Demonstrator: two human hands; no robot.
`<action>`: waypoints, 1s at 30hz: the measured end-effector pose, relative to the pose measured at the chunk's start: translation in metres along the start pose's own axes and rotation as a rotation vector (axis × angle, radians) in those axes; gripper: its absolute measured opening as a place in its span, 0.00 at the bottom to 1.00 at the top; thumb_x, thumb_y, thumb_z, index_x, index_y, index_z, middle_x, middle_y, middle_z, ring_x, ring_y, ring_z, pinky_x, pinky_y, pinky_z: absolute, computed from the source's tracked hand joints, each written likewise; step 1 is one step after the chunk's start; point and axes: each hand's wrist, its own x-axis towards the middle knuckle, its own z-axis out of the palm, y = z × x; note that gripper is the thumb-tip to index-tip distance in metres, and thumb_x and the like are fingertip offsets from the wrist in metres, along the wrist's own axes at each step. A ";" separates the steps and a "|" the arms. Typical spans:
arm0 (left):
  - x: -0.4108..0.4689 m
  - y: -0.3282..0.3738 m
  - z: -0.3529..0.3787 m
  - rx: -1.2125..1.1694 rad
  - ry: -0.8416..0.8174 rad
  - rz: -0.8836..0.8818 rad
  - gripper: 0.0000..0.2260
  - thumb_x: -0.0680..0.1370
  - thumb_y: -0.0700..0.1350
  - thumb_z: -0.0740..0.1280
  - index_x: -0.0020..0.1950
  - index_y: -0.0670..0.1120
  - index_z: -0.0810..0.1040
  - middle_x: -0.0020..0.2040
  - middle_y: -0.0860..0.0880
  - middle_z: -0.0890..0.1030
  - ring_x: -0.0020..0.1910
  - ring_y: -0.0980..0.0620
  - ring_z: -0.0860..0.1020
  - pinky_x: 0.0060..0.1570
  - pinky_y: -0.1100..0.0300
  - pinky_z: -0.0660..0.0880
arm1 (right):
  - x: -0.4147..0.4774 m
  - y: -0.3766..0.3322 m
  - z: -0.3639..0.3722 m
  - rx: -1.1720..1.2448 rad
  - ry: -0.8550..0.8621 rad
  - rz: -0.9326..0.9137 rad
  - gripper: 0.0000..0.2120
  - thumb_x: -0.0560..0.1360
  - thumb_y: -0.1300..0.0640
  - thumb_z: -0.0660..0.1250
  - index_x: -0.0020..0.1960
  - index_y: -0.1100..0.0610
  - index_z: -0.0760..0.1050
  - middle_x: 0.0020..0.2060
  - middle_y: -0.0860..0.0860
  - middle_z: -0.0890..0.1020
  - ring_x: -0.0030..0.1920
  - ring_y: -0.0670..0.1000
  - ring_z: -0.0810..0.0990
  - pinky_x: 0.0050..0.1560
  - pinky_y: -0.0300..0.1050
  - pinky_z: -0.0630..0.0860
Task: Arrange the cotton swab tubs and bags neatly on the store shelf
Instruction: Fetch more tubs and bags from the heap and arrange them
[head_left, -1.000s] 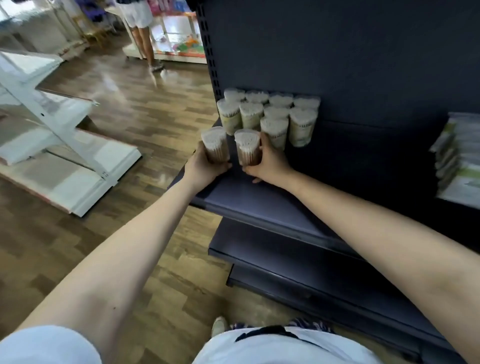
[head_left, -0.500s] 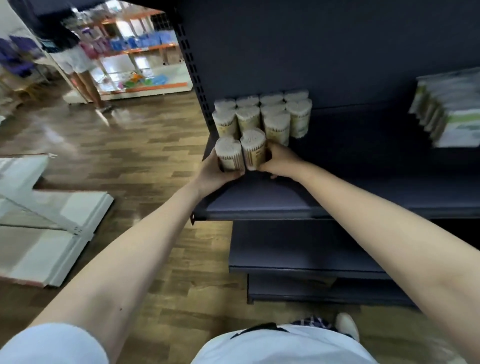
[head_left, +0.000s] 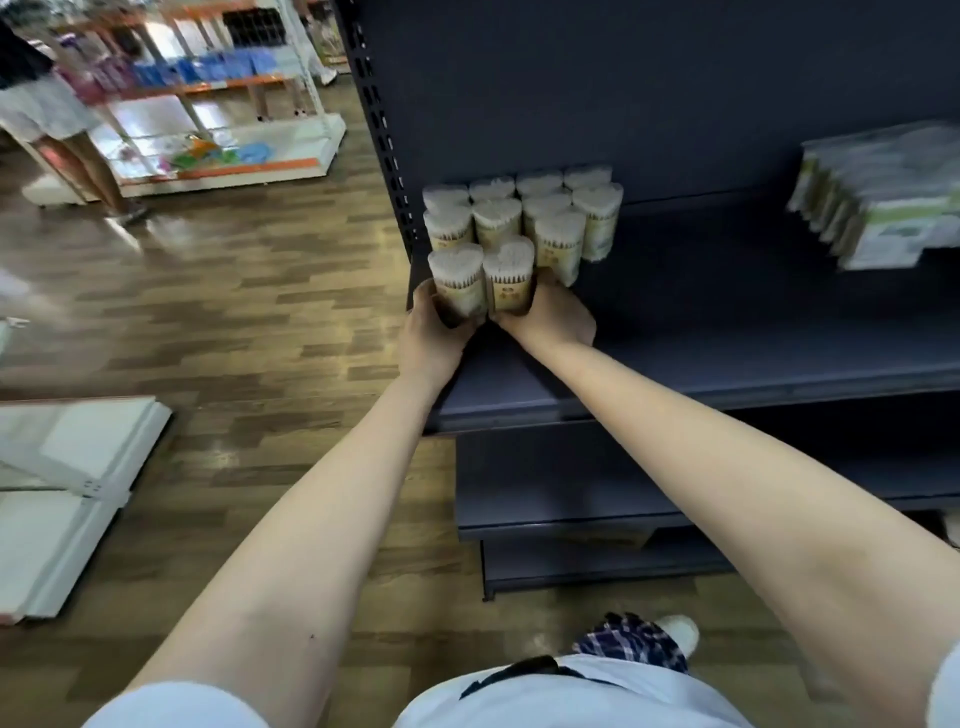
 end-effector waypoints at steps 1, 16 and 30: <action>0.000 0.003 0.002 0.011 0.037 -0.024 0.32 0.68 0.54 0.74 0.66 0.44 0.66 0.60 0.45 0.78 0.60 0.43 0.75 0.55 0.50 0.73 | 0.001 -0.001 0.002 -0.003 0.021 0.018 0.24 0.69 0.37 0.67 0.59 0.50 0.70 0.55 0.50 0.79 0.55 0.55 0.79 0.42 0.45 0.71; 0.004 0.007 0.006 0.020 0.171 -0.035 0.24 0.71 0.50 0.71 0.63 0.46 0.68 0.60 0.46 0.75 0.62 0.43 0.72 0.59 0.48 0.68 | 0.005 -0.003 0.011 -0.061 0.153 0.115 0.27 0.73 0.39 0.61 0.64 0.55 0.64 0.60 0.54 0.74 0.57 0.59 0.77 0.45 0.48 0.71; 0.008 0.004 0.017 0.342 0.137 -0.038 0.23 0.81 0.43 0.55 0.77 0.48 0.57 0.71 0.49 0.70 0.69 0.43 0.65 0.63 0.52 0.62 | 0.005 0.001 0.013 0.003 0.216 0.092 0.21 0.74 0.41 0.63 0.62 0.51 0.67 0.56 0.49 0.79 0.55 0.55 0.78 0.42 0.44 0.67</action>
